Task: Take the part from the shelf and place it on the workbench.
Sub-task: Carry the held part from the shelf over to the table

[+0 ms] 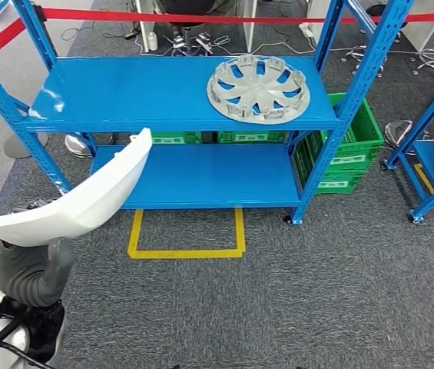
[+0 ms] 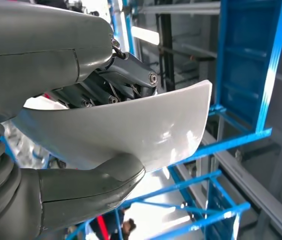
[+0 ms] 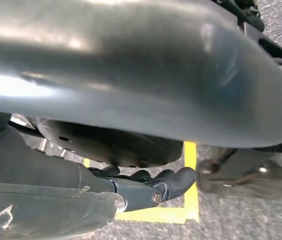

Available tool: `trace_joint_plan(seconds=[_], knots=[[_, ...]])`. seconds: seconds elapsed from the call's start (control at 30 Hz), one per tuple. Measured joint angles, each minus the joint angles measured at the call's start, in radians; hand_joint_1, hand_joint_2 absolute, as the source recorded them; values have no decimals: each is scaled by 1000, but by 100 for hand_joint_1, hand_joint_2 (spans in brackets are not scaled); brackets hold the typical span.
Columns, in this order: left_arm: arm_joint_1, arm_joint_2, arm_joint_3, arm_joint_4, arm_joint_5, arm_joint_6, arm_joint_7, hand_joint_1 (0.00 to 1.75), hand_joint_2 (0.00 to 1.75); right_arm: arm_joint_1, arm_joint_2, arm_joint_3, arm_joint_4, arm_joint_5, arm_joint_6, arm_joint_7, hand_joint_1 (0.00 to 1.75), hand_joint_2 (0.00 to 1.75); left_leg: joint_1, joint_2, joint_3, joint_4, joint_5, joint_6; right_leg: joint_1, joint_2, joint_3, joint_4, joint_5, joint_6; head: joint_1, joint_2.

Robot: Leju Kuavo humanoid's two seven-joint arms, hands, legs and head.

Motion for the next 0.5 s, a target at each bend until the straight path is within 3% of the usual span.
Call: trace_joint_plan(seconds=[0.03,0.07,0.1,0.13,0.2,0.23,0.3,0.33,0.37,0.43,0.47,0.5], knots=[[-1,2,-4,4,0,0,0,175,175,0,0,-7,-2,1,1,0,0,0,-2,5,-15,1,11,0,0,-1,15,12,13,-1,0,0],[-1,4,-6,7,1,0,0,175,175,0,1,-13,-3,3,2,1,0,0,-3,10,-30,3,21,-1,0,-3,48,-11,40,-3,1,0],[-2,6,-8,9,1,0,0,175,175,0,1,-18,-4,4,2,1,0,0,-4,14,-42,5,31,-3,1,-10,98,-67,65,-7,1,0],[-3,7,-9,10,1,0,0,175,175,0,1,-21,-6,5,2,2,0,0,-7,19,-52,7,39,-6,3,-24,157,-145,72,-10,1,0],[-5,10,-11,12,-8,6,0,175,175,-1,3,-28,-11,6,3,2,0,0,-10,30,-64,11,55,-14,10,-46,241,-274,59,-20,0,0],[-6,11,-13,13,-18,12,0,175,175,-1,4,-32,-13,6,5,3,0,0,-10,37,-67,12,63,-19,13,-48,254,-304,51,-26,0,0],[-8,12,-18,16,-41,24,1,175,175,-1,7,-46,-16,8,9,6,0,0,-7,47,-74,13,70,-30,14,-33,237,-311,61,-39,2,0],[-9,13,-22,17,-48,28,3,175,175,0,8,-53,-18,8,12,8,0,0,-5,39,-82,25,54,-38,13,-25,228,-311,70,-47,2,0],[-9,13,-27,18,-53,30,6,175,175,1,10,-60,-20,10,14,9,0,0,-3,26,-95,55,22,-45,11,-18,219,-313,80,-53,0,0],[-9,14,-35,21,-54,31,11,175,175,2,11,-72,-25,15,18,9,0,0,0,-3,-137,173,-70,-55,9,-2,197,-312,103,-61,-3,0],[-10,15,-37,23,-50,32,14,175,175,2,11,-79,-27,19,20,8,0,0,1,-9,-157,240,-105,-57,9,7,185,-312,113,-61,-4,0],[-10,16,-39,26,-45,32,18,175,175,2,11,-87,-28,21,21,7,0,0,3,-12,-167,288,-120,-58,8,17,173,-311,123,-60,-4,0]])
